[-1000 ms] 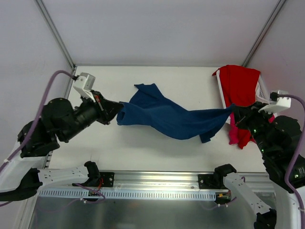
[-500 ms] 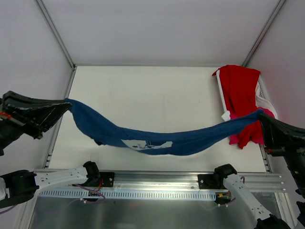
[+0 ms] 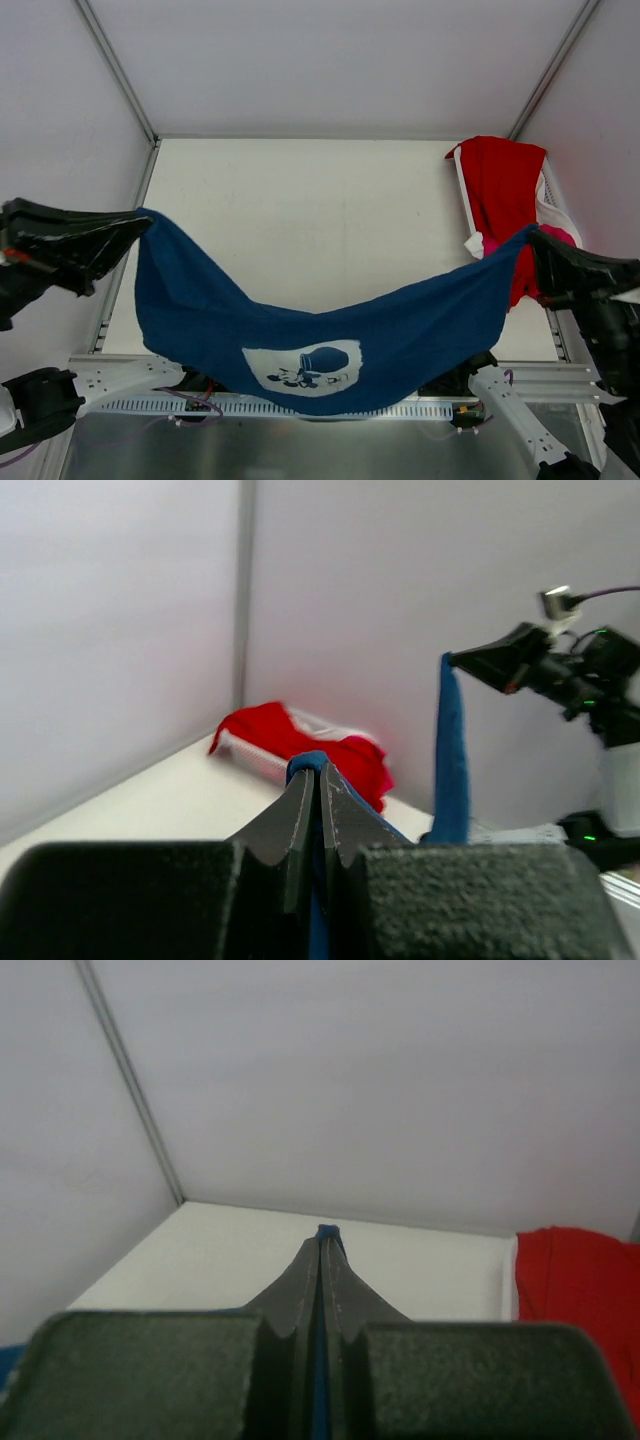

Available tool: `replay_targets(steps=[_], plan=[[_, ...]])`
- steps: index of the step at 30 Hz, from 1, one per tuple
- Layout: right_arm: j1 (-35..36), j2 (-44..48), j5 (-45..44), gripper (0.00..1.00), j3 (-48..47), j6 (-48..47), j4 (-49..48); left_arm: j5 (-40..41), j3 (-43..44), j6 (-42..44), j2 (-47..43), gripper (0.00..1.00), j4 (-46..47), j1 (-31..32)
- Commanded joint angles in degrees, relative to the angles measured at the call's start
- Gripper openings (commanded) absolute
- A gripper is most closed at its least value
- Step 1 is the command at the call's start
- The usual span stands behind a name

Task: Fold and stack the t-shirts
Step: Flatten the tshirt out

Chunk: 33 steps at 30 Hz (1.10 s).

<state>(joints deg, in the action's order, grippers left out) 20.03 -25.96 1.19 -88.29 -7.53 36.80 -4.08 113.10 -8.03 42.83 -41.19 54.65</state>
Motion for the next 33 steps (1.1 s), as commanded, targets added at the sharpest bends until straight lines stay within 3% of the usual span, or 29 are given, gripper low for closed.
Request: replay_targets(steps=[1,8,10,14,17,25,33], plan=[[0.3,-5.1,-9.6,0.0,3.9,1.0,-1.7,12.8,-6.3,4.0,4.2,0.0,2.3,-0.2],[0.3,-12.0,-20.1,0.0,16.2,4.0,-5.3,24.9,-24.8,7.4,10.4,0.0,10.9,-1.6],[0.3,-13.2,-21.2,0.01,19.8,4.5,-7.3,20.9,-27.7,5.6,13.0,0.0,12.0,-4.7],[0.3,-17.5,-24.7,0.01,22.9,4.2,-10.0,9.6,-35.8,-0.6,16.8,0.0,16.0,-17.1],[0.2,-21.5,-26.6,0.01,24.0,3.8,-11.8,6.0,-38.3,-3.1,22.7,0.0,19.4,-24.4],[0.2,-38.5,-29.6,0.01,23.3,3.2,-18.0,4.6,-32.6,-3.8,42.6,0.0,23.9,-34.1],[-0.3,-58.0,-30.4,0.01,14.0,3.0,-22.1,2.9,-13.5,0.5,59.6,0.0,24.1,-41.0]])
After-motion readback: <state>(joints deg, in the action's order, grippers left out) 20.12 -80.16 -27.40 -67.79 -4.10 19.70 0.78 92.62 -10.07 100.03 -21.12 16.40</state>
